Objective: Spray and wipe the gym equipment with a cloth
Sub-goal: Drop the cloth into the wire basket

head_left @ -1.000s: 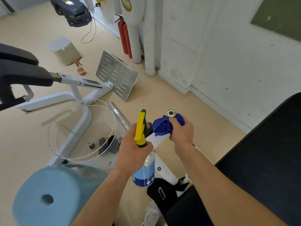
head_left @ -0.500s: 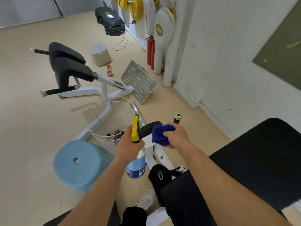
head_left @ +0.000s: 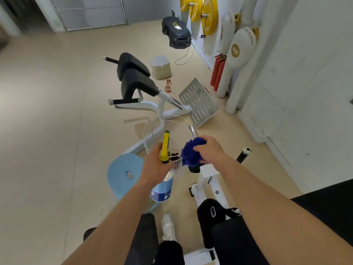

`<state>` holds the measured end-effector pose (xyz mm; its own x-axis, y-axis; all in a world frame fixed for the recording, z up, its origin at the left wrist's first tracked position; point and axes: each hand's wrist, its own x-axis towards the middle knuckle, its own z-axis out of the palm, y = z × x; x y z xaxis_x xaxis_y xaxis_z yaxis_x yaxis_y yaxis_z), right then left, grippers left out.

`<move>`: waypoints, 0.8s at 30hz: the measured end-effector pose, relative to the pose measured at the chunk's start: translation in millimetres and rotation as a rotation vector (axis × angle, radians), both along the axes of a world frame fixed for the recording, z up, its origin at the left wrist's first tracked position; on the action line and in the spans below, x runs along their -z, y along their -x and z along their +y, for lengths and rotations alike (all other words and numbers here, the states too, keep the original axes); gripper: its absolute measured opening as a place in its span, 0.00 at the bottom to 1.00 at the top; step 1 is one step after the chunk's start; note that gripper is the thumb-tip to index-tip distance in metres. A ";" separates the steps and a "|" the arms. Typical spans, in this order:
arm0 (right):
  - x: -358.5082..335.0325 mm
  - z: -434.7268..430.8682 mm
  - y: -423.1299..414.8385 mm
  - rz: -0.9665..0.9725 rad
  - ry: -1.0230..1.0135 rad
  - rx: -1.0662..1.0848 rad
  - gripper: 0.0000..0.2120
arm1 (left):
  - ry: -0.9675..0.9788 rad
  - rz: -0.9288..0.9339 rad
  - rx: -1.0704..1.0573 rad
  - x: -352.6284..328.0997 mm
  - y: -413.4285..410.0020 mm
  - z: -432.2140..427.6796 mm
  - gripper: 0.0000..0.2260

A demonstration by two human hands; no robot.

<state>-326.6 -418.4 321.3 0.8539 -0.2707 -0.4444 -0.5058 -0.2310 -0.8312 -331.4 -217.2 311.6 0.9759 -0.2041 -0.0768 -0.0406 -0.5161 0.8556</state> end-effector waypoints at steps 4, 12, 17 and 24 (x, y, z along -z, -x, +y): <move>6.1 13.6 -65.8 0.032 0.048 -0.066 0.18 | -0.008 0.042 -0.055 6.4 -50.9 24.3 0.19; 23.5 28.2 -207.0 0.147 0.038 -0.099 0.27 | 0.003 0.096 -0.076 34.6 -161.4 47.2 0.20; 42.0 26.7 -242.6 0.200 0.069 -0.016 0.26 | -0.004 0.109 -0.100 48.5 -198.2 47.1 0.19; 63.6 44.7 -227.1 0.285 -0.020 -0.093 0.14 | 0.004 0.128 -0.196 72.9 -191.2 47.6 0.15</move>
<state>-99.6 -373.7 257.7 0.7147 -0.1856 -0.6743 -0.6968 -0.2719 -0.6637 -140.2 -169.6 238.7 0.9793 -0.0122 -0.2022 0.1692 -0.4999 0.8494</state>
